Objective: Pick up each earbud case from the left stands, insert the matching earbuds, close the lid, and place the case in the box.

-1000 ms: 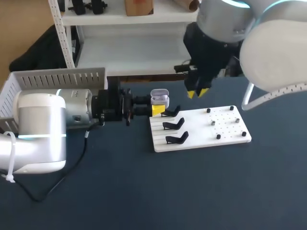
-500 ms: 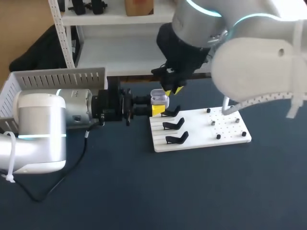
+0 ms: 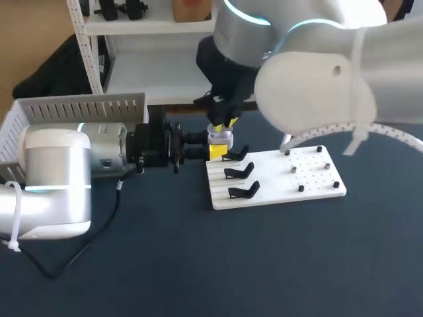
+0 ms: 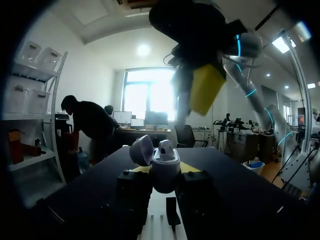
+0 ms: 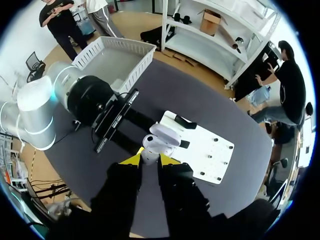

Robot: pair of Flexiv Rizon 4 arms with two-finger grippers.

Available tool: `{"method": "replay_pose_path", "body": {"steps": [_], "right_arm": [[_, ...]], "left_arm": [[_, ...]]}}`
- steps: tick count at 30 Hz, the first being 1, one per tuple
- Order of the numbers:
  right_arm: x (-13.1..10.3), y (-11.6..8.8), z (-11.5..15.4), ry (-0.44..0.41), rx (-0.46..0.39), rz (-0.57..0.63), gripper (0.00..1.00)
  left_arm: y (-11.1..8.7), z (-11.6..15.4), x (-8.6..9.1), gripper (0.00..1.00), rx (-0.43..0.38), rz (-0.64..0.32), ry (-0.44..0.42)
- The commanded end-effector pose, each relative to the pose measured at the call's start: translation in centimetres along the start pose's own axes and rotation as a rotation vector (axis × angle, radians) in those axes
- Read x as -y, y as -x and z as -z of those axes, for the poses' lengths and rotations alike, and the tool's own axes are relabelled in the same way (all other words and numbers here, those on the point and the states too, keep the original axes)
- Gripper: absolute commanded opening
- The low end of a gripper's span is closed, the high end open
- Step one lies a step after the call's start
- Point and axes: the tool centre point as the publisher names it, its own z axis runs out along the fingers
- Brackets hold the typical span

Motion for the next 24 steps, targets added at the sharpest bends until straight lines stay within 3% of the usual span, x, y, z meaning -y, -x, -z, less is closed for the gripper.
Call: {"method": "replay_pose_path", "body": {"steps": [1,16,24], "right_arm": [[-0.37,0.73,-0.43,-0.020,-0.004,-0.026,0.00],[-0.11,0.85,-0.84,-0.096,-0.048,-0.176,0.00],[-0.34,0.50,-1.16,-0.106,-0.067,-0.183,0.00]], "left_arm": [[-0.03,-0.01,-0.03,0.00,0.001,0.000,0.001],[-0.03,-0.01,-0.03,0.00,0.001,0.000,0.001],[-0.03,-0.01,-0.03,0.00,0.001,0.000,0.001]]}}
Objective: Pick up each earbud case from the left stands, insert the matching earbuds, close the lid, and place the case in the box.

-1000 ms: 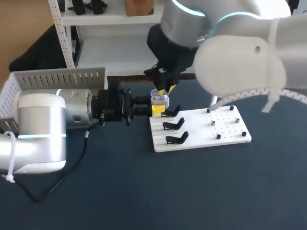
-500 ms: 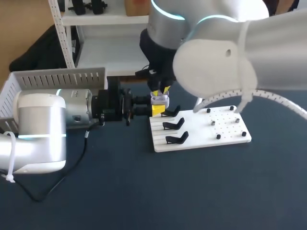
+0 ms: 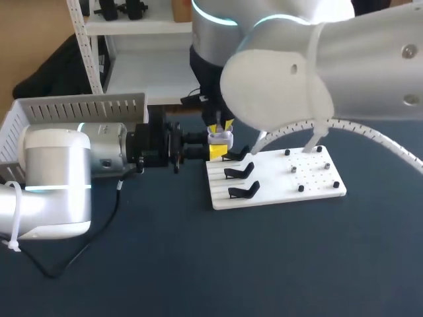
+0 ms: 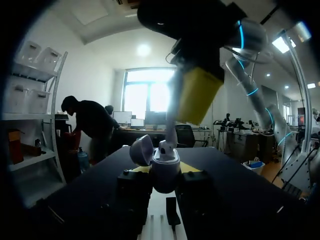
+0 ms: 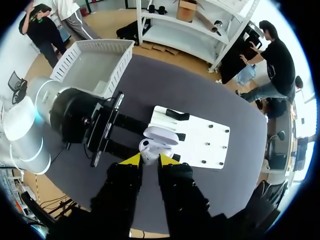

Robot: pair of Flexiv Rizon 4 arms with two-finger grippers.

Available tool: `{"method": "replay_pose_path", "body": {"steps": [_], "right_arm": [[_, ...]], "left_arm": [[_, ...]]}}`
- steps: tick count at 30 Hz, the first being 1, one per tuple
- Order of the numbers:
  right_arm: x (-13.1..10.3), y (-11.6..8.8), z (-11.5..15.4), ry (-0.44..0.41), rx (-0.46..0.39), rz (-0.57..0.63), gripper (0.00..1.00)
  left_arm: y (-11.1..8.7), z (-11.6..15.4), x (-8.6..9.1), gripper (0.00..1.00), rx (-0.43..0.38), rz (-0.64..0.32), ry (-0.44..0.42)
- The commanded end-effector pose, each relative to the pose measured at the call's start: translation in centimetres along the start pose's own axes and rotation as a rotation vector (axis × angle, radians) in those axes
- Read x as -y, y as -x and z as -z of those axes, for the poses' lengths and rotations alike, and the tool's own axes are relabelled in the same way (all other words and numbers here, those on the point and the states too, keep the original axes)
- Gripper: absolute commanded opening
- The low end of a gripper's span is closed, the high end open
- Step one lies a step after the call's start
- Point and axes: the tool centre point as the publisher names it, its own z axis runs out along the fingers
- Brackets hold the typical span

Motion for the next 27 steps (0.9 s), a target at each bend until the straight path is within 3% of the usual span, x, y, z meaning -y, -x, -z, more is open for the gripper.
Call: {"method": "replay_pose_path", "body": {"steps": [1,27], "right_arm": [[-0.3,0.0,-0.3,-0.003,-0.003,0.001,0.00],[-0.2,0.3,-1.9,-0.020,0.000,0.000,0.00]], "left_arm": [[0.0,0.0,0.0,0.00,0.001,0.000,0.001],[0.0,0.0,0.0,0.00,0.001,0.000,0.001]]}}
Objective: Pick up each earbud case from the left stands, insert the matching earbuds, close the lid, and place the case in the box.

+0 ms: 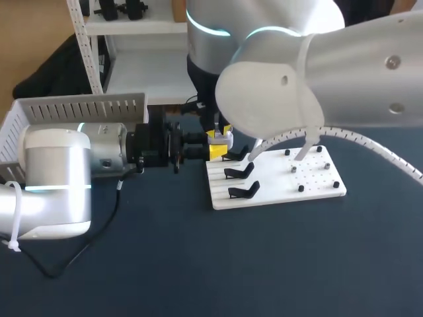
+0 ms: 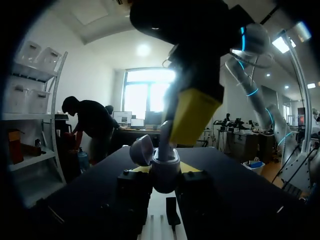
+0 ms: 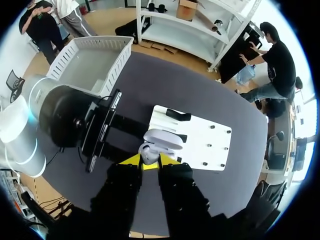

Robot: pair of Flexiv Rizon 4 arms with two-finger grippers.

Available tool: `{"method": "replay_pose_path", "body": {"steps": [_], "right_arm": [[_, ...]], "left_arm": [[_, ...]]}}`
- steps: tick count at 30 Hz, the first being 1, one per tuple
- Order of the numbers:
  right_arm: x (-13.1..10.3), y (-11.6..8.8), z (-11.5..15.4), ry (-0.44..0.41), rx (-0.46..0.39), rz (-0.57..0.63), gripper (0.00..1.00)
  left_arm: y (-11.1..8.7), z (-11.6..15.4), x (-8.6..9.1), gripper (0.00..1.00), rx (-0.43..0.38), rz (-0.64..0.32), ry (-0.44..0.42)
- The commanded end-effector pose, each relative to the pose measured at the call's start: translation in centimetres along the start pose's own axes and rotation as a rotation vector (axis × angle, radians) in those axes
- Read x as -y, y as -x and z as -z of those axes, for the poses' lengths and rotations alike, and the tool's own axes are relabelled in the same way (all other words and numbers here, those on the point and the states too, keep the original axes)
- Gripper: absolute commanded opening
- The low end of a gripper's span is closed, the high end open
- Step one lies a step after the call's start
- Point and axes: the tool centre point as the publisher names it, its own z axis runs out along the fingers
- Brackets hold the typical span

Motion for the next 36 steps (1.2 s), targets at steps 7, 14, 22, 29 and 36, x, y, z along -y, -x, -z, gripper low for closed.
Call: {"method": "replay_pose_path", "body": {"steps": [7,14,22,29,36], "right_arm": [[0.0,0.1,-0.5,-0.010,-0.003,-0.005,0.00],[0.1,-0.1,-0.8,-0.018,-0.008,-0.003,0.00],[0.4,-0.2,-0.9,-0.025,-0.007,-0.013,0.25],[0.1,-0.4,-0.5,-0.024,0.000,-0.006,0.27],[0.0,-0.2,2.0,0.007,0.049,-0.005,0.29]], "left_arm": [[0.0,0.0,0.0,0.00,0.001,0.000,0.001],[0.0,0.0,0.0,0.00,0.001,0.000,0.001],[0.0,0.0,0.0,0.00,0.001,0.000,0.001],[0.0,0.0,0.0,0.00,0.001,0.000,0.001],[0.0,0.0,0.0,0.00,0.001,0.000,0.001]]}}
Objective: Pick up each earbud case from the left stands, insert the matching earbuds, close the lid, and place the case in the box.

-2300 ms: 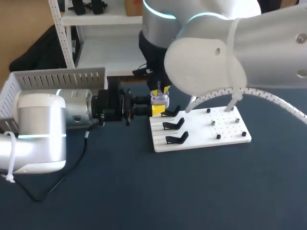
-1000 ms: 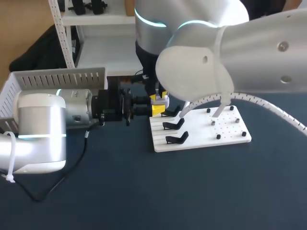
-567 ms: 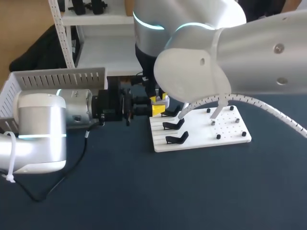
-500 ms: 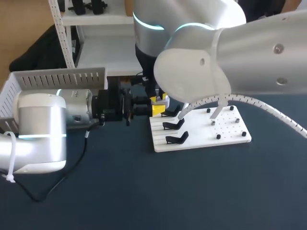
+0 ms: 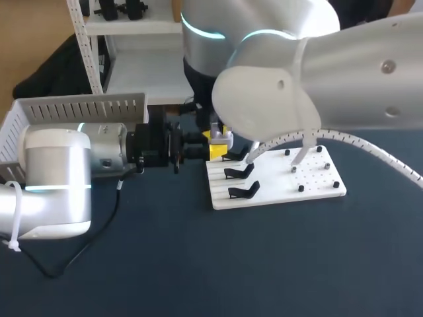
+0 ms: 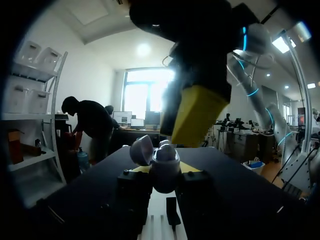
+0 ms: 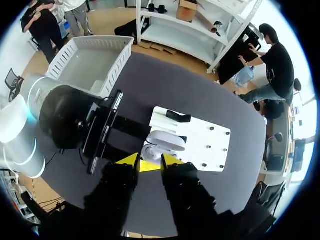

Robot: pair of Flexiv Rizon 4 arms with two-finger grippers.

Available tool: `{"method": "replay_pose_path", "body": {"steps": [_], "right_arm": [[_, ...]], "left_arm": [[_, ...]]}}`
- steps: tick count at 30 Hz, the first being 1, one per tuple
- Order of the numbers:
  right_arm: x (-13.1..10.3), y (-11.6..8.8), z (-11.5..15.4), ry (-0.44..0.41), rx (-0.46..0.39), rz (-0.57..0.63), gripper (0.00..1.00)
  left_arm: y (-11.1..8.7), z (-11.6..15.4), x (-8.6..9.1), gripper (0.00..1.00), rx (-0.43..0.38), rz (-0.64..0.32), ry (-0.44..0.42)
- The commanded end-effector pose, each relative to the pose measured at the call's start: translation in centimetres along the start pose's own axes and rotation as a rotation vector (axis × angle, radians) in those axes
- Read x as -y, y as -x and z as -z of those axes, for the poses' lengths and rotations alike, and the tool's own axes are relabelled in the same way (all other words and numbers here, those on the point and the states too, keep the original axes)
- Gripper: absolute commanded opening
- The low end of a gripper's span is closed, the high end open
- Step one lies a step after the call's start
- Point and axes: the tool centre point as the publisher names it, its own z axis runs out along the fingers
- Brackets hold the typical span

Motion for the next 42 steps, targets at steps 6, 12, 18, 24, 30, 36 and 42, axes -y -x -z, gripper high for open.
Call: {"method": "replay_pose_path", "body": {"steps": [6,12,18,24,30,36,42], "right_arm": [[1.2,1.8,1.1,0.038,0.059,-0.068,0.31],[2.3,4.8,-1.3,0.026,0.063,-0.125,0.26],[3.6,6.1,-3.5,0.006,0.041,-0.168,0.28],[4.5,5.2,-3.7,-0.015,0.027,-0.175,0.26],[4.9,3.0,-3.8,-0.029,-0.001,-0.165,0.25],[4.7,1.5,-2.5,-0.031,0.009,-0.159,0.28],[4.3,0.7,-2.7,-0.013,0.000,-0.171,0.27]], "left_arm": [[0.0,0.0,0.0,0.00,0.001,0.000,0.001],[0.0,0.0,0.0,0.00,0.001,0.000,0.001],[0.0,0.0,0.0,0.00,0.001,0.000,0.001],[0.0,0.0,0.0,0.00,0.001,0.000,0.001],[0.0,0.0,0.0,0.00,0.001,0.000,0.001],[0.0,0.0,0.0,0.00,0.001,0.000,0.001],[0.0,0.0,0.0,0.00,0.001,0.000,0.001]]}}
